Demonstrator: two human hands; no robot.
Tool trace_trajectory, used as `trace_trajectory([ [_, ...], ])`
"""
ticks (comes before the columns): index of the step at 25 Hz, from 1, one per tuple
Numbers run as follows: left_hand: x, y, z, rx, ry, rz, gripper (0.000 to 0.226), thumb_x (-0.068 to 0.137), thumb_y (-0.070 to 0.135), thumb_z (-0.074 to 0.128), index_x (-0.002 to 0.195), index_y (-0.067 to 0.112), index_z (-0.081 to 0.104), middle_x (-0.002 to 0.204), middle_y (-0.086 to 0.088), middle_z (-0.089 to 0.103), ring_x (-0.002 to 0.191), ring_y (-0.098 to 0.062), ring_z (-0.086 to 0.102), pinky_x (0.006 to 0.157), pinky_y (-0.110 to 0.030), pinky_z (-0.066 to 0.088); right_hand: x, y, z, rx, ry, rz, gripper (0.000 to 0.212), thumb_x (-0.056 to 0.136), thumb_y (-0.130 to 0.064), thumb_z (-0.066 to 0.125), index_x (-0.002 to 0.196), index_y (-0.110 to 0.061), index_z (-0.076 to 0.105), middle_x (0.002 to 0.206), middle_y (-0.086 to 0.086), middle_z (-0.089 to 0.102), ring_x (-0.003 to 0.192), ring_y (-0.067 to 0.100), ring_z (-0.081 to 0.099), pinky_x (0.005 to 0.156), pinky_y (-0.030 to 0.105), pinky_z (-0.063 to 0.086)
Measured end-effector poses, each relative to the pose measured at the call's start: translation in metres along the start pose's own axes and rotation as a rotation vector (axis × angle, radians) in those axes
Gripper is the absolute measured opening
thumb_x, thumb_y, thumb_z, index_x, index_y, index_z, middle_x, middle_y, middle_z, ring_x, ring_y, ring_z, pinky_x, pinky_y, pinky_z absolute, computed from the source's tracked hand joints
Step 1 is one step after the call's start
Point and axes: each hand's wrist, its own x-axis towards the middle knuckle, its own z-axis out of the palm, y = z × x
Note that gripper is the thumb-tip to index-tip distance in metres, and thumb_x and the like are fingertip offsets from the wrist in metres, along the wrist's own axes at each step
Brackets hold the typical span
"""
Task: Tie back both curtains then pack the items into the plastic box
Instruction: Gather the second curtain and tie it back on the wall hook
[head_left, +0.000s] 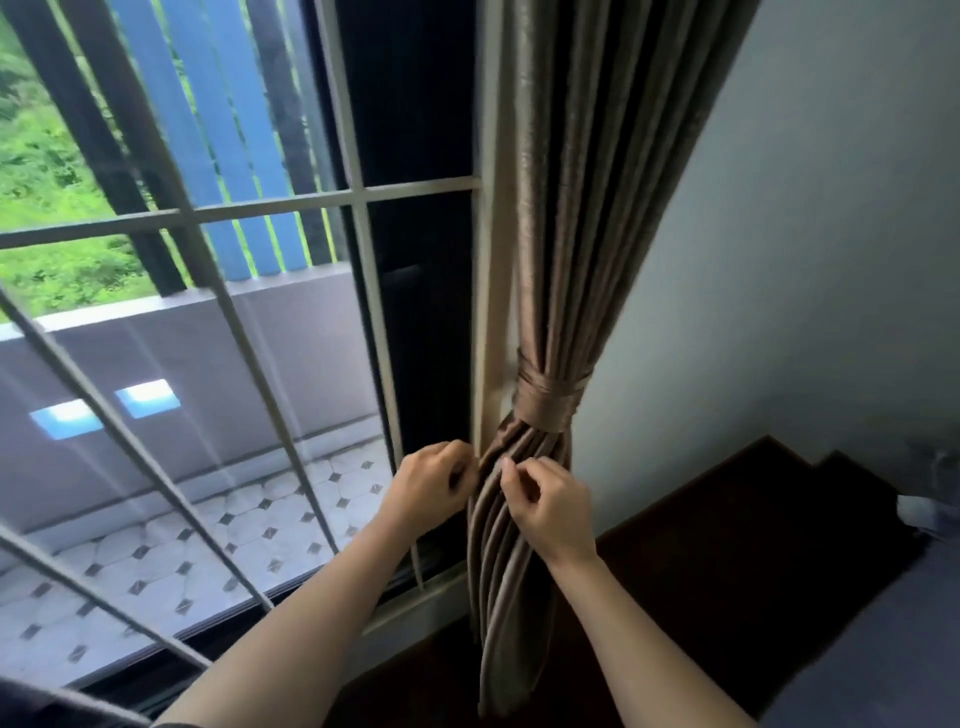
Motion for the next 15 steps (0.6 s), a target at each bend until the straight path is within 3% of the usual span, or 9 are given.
trace_trajectory([
  [3, -0.038, -0.032, -0.062, 0.086, 0.269, -0.054, 0.022, 0.085, 0.020, 0.052, 0.078, 0.008, 0.068, 0.068, -0.002, 0.069, 0.056, -0.019, 0.062, 0.055, -0.027, 0.048, 0.010, -0.043, 0.031, 0.100, -0.072, -0.115, 0.034, 0.091, -0.030, 0.048, 0.064, -0.013, 0.057, 0.060, 0.001, 0.055, 0.056, 0.015, 0.051, 0.054, 0.027, 0.040],
  [6, -0.079, -0.062, -0.156, 0.301, 0.470, -0.121, 0.022, 0.084, 0.017, 0.054, 0.079, 0.004, 0.071, 0.073, -0.006, 0.072, 0.064, -0.021, 0.067, 0.064, -0.029, 0.052, 0.025, -0.124, 0.075, 0.305, -0.186, -0.258, 0.029, 0.090, -0.028, 0.045, 0.068, -0.013, 0.058, 0.063, 0.002, 0.058, 0.058, 0.016, 0.052, 0.055, 0.029, 0.041],
  [11, -0.128, -0.071, -0.293, 0.677, 0.626, -0.350, 0.030, 0.087, 0.020, 0.049, 0.094, 0.001, 0.071, 0.088, -0.014, 0.074, 0.076, -0.029, 0.071, 0.073, -0.033, 0.052, 0.048, -0.272, 0.111, 0.600, -0.291, -0.561, 0.028, 0.090, -0.027, 0.047, 0.072, -0.011, 0.061, 0.066, 0.004, 0.063, 0.055, 0.020, 0.059, 0.050, 0.027, 0.046],
  [15, -0.204, -0.047, -0.360, 0.823, 0.707, -0.661, 0.043, 0.092, 0.028, 0.039, 0.113, 0.001, 0.065, 0.109, -0.016, 0.070, 0.096, -0.030, 0.068, 0.087, -0.032, 0.048, 0.029, -0.371, 0.124, 0.800, -0.458, -0.791, 0.031, 0.090, -0.029, 0.044, 0.096, -0.008, 0.066, 0.090, 0.011, 0.070, 0.077, 0.030, 0.067, 0.066, 0.033, 0.053],
])
